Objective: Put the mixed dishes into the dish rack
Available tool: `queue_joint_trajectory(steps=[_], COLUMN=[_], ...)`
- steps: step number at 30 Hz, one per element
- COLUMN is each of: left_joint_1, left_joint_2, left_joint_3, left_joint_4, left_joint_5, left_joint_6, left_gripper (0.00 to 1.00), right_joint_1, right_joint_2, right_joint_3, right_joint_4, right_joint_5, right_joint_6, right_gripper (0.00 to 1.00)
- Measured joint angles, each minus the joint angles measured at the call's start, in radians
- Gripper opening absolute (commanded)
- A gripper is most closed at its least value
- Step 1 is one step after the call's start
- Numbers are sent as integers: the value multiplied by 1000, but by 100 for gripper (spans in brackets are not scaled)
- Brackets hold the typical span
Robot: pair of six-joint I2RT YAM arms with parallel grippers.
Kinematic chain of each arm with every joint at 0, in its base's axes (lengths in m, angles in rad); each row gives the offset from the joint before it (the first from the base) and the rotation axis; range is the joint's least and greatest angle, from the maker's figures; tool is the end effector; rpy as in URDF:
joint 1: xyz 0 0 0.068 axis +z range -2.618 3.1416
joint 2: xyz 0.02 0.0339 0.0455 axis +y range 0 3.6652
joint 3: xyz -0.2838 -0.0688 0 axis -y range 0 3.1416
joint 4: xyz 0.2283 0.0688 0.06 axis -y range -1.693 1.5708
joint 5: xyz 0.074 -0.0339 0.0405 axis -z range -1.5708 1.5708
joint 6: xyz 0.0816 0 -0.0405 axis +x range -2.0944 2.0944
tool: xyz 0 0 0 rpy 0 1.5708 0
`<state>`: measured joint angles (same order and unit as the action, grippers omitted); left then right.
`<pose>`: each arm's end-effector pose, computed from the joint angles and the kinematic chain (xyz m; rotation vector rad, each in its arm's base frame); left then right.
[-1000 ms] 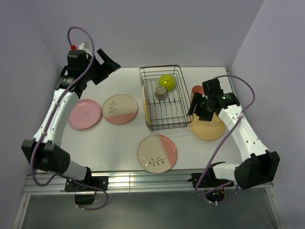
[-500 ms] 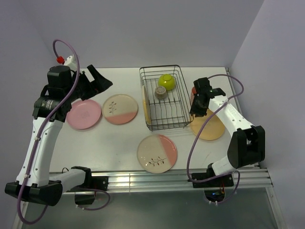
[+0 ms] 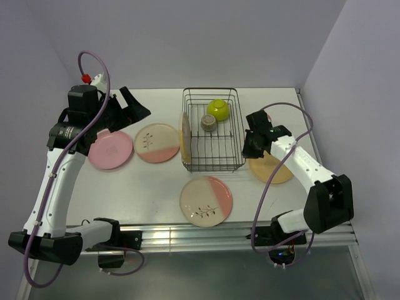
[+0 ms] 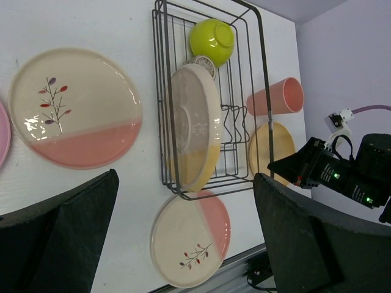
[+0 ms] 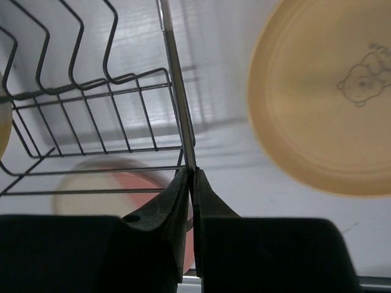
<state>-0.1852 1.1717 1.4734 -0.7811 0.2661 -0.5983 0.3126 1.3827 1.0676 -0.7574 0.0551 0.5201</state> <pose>0.2372 -0.0663 0.4297 -0.2651 2.1021 -0.7508 0.2649 0.0809 0.2420 0.2937 2.6404 0.2064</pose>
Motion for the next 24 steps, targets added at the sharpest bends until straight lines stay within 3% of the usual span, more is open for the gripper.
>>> queue_joint_trajectory(steps=[2,3,6,15,24], left_joint_1=[-3,-3,-6,-23,-64], left_joint_2=[6,8,10,11,23], left_joint_3=[0,0,0,11,80], left_joint_4=[0,0,1,-11,-16], left_joint_5=[2,2,3,7,13], left_joint_6=[0,0,0,2,1], left_gripper=[98,98,98,98,96], right_joint_1=[23,32,41,7,-206], right_joint_2=[-9,-11,-13,35,237], right_joint_3=[-8,-8,-1,222,354], right_joint_4=[-3,-6,-35,-102,-102], right_joint_5=[-18,-23,-11,87,124], right_joint_6=[21,32,41,35,92], right_gripper=[25,46,61,66,61])
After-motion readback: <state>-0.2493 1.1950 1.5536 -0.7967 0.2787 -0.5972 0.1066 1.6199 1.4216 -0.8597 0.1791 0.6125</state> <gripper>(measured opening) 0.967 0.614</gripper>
